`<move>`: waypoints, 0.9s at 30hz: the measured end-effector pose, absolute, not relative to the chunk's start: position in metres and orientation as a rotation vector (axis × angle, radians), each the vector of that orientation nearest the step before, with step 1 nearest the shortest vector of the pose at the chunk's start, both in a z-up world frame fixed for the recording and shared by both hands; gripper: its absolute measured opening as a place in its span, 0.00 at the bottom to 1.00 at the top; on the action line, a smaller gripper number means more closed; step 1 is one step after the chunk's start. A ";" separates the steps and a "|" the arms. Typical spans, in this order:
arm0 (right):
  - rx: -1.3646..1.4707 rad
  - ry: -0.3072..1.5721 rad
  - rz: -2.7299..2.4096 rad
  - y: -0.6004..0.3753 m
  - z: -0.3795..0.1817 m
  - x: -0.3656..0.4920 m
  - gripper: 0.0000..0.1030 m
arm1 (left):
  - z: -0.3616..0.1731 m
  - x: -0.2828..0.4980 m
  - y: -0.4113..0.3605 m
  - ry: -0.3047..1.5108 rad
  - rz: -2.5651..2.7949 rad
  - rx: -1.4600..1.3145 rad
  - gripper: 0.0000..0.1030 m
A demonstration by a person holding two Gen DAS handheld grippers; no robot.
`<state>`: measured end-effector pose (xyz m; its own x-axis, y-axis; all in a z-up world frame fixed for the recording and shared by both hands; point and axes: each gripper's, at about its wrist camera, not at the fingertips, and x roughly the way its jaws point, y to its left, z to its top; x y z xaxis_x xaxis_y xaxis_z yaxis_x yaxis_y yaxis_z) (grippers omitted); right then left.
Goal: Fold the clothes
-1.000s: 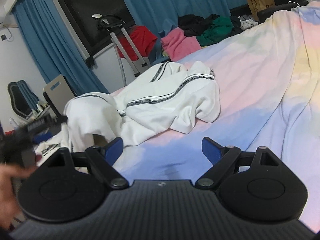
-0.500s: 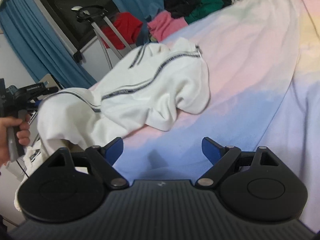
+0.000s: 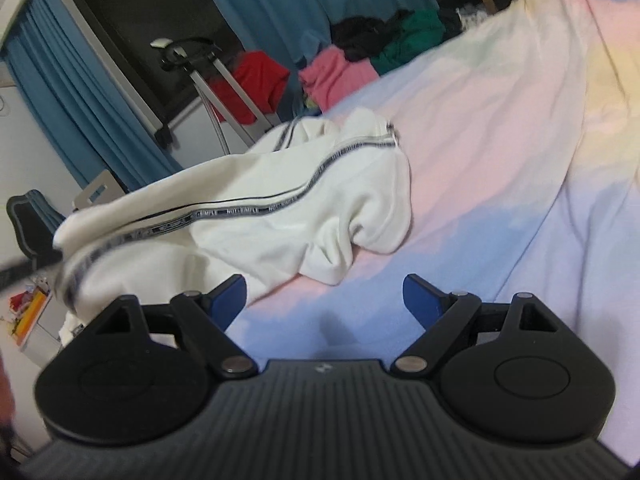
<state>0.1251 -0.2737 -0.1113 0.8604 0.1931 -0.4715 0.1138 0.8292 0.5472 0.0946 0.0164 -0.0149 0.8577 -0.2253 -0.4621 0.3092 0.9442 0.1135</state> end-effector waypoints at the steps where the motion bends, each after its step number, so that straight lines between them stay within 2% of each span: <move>1: 0.602 0.536 0.044 -0.275 -0.109 0.121 0.84 | -0.021 0.085 0.012 0.489 -0.295 0.165 0.02; 8: 0.705 0.496 0.082 -0.287 -0.096 0.093 0.85 | -0.064 0.042 -0.006 0.692 -0.341 0.019 0.02; 14: 0.817 0.481 0.151 -0.294 -0.090 0.098 0.86 | -0.082 0.043 0.010 0.759 -0.313 -0.116 0.03; 21: 0.846 0.543 0.146 -0.293 -0.080 0.196 0.86 | -0.094 0.057 0.025 0.786 -0.313 -0.265 0.03; 23: 0.808 0.576 0.114 -0.290 -0.082 0.239 0.80 | -0.099 0.063 0.027 0.776 -0.328 -0.278 0.03; 27: 0.717 0.652 0.015 -0.274 -0.091 0.318 0.80 | -0.120 0.083 0.023 0.802 -0.361 -0.274 0.03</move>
<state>0.3176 -0.2739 -0.0912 0.8036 0.2287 -0.5496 0.2035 0.7621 0.6147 0.0828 0.0229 -0.1204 0.6396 -0.4145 -0.6474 0.2099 0.9043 -0.3716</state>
